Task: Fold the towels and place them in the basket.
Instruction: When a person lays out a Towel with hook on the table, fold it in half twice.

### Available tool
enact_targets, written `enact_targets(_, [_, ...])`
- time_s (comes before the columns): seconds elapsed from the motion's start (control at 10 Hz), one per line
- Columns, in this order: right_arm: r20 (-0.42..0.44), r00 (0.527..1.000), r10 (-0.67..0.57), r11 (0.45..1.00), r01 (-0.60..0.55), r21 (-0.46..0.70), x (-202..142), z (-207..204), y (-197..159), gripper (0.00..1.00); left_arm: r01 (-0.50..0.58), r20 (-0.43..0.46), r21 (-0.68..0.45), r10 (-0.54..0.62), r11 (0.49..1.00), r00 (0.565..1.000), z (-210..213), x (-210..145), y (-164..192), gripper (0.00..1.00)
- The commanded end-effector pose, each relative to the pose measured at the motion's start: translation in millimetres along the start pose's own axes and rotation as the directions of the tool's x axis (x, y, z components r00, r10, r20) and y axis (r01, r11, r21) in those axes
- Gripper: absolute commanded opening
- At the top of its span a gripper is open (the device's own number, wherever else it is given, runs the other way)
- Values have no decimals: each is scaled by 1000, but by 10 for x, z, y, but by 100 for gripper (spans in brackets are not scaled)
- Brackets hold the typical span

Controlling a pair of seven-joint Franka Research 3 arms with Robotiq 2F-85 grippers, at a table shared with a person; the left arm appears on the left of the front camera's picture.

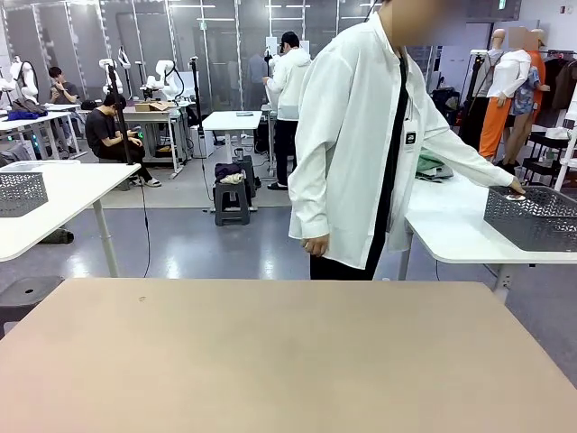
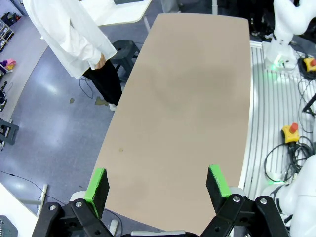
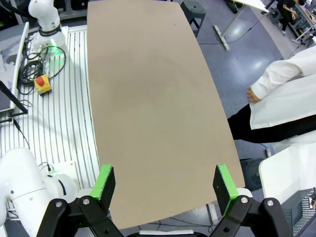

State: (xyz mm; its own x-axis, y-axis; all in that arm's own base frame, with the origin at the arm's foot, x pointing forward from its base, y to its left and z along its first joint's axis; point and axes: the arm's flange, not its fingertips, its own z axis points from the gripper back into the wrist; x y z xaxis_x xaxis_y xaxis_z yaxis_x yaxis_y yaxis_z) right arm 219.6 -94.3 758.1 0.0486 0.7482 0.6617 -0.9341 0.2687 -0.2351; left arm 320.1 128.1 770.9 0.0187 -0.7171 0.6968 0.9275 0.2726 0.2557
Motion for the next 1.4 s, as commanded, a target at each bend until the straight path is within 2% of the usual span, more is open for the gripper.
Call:
enact_targets(0.0, [6,1000,17,1000,-17,7,6,-4,1,100,18,11,-3,-17,1000,1000,-14,9,-6,100])
enact_targets(1.3, [6,1000,17,1000,-17,7,6,-4,1,100,18,11,-3,-17,1000,1000,-14,9,-6,100])
